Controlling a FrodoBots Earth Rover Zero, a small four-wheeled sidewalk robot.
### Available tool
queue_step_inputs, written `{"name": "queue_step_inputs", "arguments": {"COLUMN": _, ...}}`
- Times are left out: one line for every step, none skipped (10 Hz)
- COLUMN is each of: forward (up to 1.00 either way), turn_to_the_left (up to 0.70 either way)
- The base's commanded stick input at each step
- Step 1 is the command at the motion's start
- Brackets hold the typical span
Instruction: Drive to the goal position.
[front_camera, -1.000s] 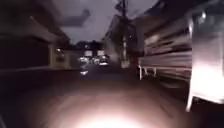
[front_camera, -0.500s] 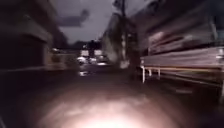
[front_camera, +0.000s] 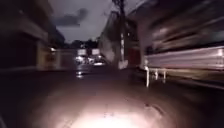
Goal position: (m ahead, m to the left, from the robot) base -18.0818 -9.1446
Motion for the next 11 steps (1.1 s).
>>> {"name": "queue_step_inputs", "arguments": {"forward": 1.00, "turn_to_the_left": 0.00}}
{"name": "queue_step_inputs", "arguments": {"forward": 1.00, "turn_to_the_left": 0.00}}
{"name": "queue_step_inputs", "arguments": {"forward": 1.00, "turn_to_the_left": 0.00}}
{"name": "queue_step_inputs", "arguments": {"forward": 1.00, "turn_to_the_left": 0.00}}
{"name": "queue_step_inputs", "arguments": {"forward": 1.00, "turn_to_the_left": 0.00}}
{"name": "queue_step_inputs", "arguments": {"forward": 1.00, "turn_to_the_left": 0.00}}
{"name": "queue_step_inputs", "arguments": {"forward": 1.00, "turn_to_the_left": -0.26}}
{"name": "queue_step_inputs", "arguments": {"forward": 1.00, "turn_to_the_left": -0.01}}
{"name": "queue_step_inputs", "arguments": {"forward": 1.00, "turn_to_the_left": 0.00}}
{"name": "queue_step_inputs", "arguments": {"forward": 1.00, "turn_to_the_left": 0.00}}
{"name": "queue_step_inputs", "arguments": {"forward": 1.00, "turn_to_the_left": 0.00}}
